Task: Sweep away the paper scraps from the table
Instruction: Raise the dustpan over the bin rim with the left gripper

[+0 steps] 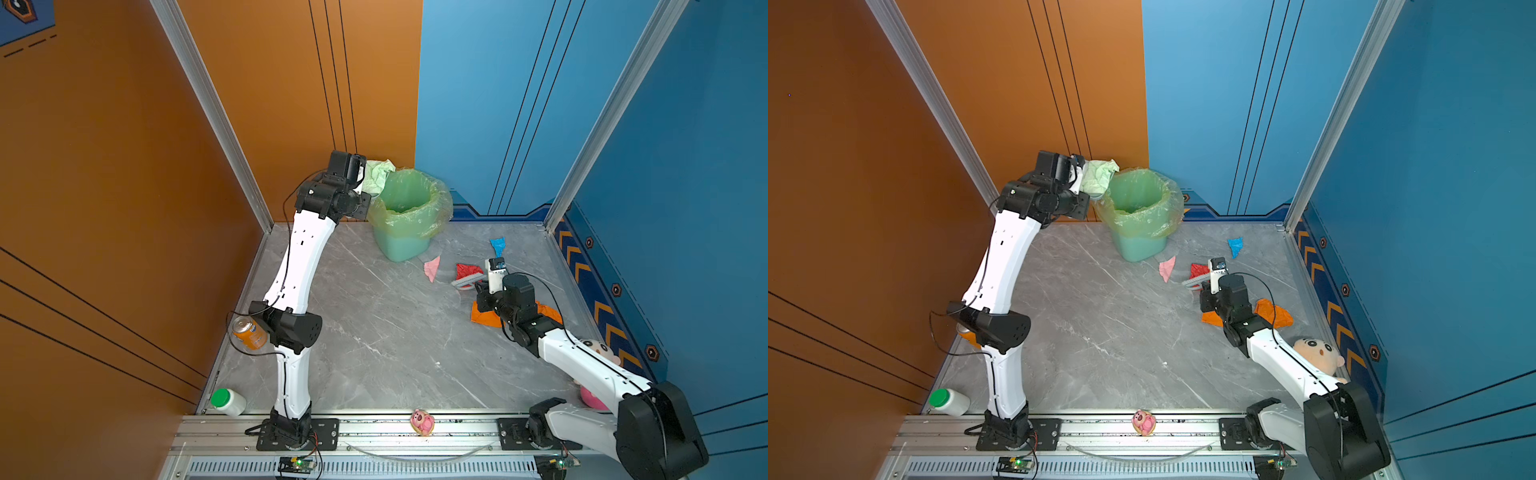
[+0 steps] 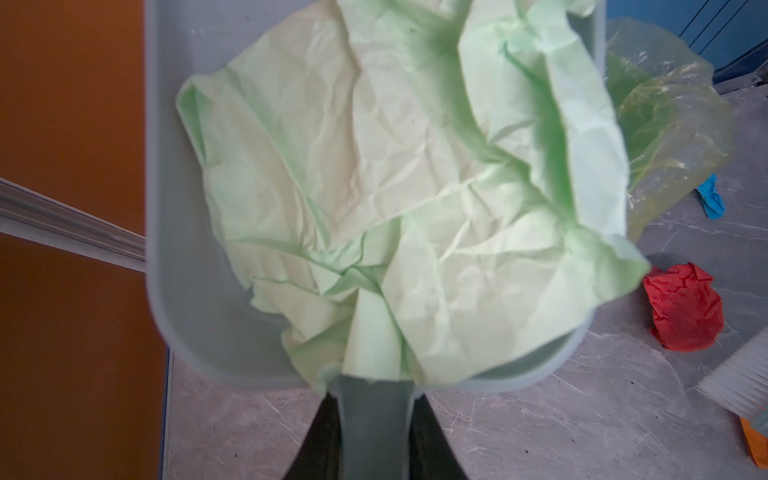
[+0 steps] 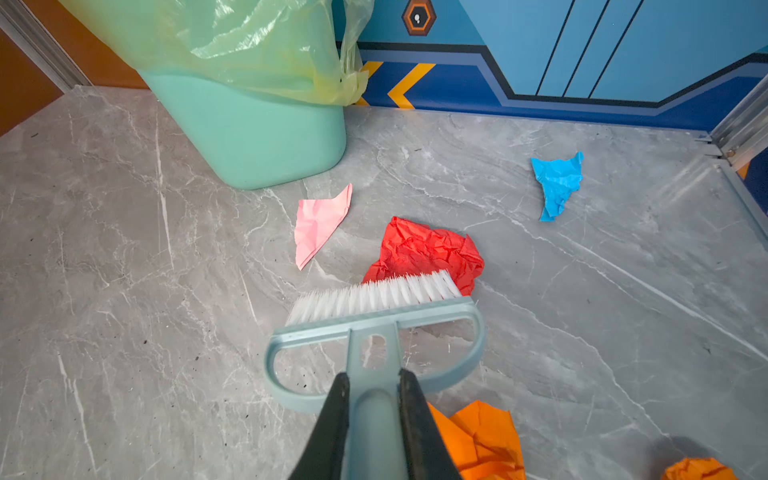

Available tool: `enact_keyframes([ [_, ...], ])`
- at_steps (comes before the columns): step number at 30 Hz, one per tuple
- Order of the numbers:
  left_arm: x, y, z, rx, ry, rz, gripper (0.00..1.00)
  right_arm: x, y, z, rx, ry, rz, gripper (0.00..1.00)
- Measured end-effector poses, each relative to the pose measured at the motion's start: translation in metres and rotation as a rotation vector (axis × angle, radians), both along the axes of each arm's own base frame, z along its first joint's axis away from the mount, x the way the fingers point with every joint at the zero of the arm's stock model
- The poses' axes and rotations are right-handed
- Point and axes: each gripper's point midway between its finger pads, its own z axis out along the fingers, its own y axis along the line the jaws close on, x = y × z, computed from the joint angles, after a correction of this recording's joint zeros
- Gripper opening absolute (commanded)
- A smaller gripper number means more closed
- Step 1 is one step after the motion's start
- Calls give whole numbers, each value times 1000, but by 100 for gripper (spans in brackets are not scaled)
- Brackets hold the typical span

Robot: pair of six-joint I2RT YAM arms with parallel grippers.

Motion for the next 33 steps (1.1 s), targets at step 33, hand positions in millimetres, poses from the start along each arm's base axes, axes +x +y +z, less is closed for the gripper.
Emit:
enact_keyframes([
  [33,60,-17,-39,267,-79,60,0,-15,-8,-7,22,4,-20,0],
])
